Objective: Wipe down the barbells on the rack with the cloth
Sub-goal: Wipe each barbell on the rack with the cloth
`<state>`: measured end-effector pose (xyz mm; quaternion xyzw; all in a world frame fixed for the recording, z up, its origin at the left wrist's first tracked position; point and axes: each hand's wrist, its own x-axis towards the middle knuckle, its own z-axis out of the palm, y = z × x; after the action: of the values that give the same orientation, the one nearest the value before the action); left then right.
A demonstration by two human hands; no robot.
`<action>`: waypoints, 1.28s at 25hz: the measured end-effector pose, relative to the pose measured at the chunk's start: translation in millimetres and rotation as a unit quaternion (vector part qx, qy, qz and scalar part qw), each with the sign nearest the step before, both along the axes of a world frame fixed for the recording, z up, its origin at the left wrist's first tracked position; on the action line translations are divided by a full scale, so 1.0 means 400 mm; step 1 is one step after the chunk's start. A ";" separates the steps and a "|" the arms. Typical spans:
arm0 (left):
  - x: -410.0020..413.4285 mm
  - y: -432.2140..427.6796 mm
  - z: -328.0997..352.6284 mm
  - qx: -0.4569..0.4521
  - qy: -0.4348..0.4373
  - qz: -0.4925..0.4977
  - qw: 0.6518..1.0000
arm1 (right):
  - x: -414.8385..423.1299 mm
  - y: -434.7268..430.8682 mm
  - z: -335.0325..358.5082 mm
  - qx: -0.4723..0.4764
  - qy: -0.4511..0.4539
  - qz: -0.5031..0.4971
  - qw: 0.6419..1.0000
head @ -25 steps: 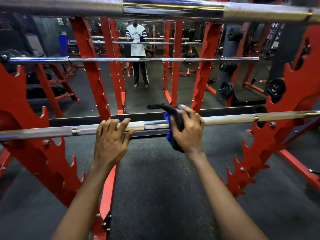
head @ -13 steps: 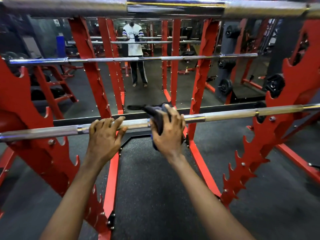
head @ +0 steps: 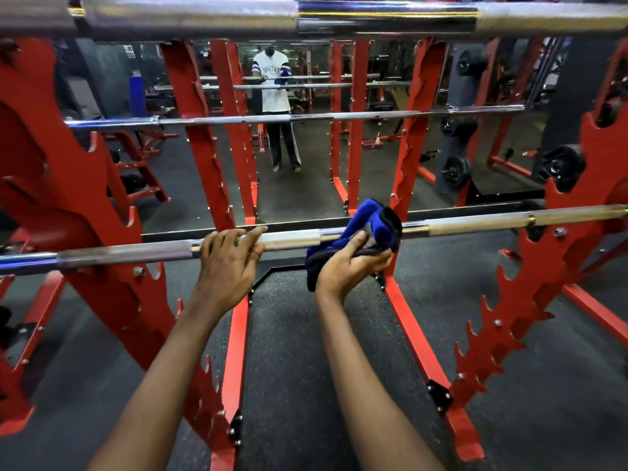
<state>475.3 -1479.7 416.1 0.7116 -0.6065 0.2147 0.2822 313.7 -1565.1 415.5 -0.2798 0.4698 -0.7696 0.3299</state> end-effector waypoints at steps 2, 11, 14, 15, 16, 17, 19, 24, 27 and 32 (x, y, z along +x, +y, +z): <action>-0.002 -0.002 -0.004 -0.014 -0.007 -0.002 1.000 | 0.010 0.019 -0.002 0.024 -0.093 0.023 0.995; 0.004 -0.014 -0.012 -0.025 -0.011 -0.006 1.000 | -0.026 0.012 -0.005 0.062 -0.459 0.454 0.761; 0.000 -0.023 -0.015 -0.030 0.018 0.002 0.999 | -0.038 0.010 -0.011 0.112 -0.412 0.445 0.787; 0.000 -0.026 -0.015 -0.032 0.030 0.006 0.999 | -0.043 0.028 -0.004 0.111 -0.409 0.452 0.785; -0.001 -0.026 -0.017 -0.033 0.035 0.009 0.999 | -0.046 0.054 0.007 0.110 -0.381 0.438 0.807; -0.003 -0.026 -0.019 -0.032 0.035 0.011 0.999 | -0.050 0.071 0.019 0.134 -0.325 0.413 0.840; -0.003 -0.027 -0.021 -0.030 0.031 0.006 0.999 | -0.044 0.083 0.023 0.154 -0.274 0.359 0.879; -0.004 -0.028 -0.027 -0.030 0.023 0.013 0.999 | -0.008 0.070 0.003 0.055 -0.164 0.116 0.978; -0.004 -0.022 -0.024 -0.033 0.022 0.007 0.999 | -0.011 0.092 -0.024 0.000 0.054 0.066 0.996; -0.008 -0.005 -0.012 -0.009 0.044 -0.012 0.999 | -0.011 0.055 -0.007 -0.092 0.383 0.085 0.915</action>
<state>472.0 -1481.7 411.3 0.7103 -0.6005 0.1851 0.3172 309.2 -1543.1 412.8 -0.6211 0.4615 -0.6126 0.1613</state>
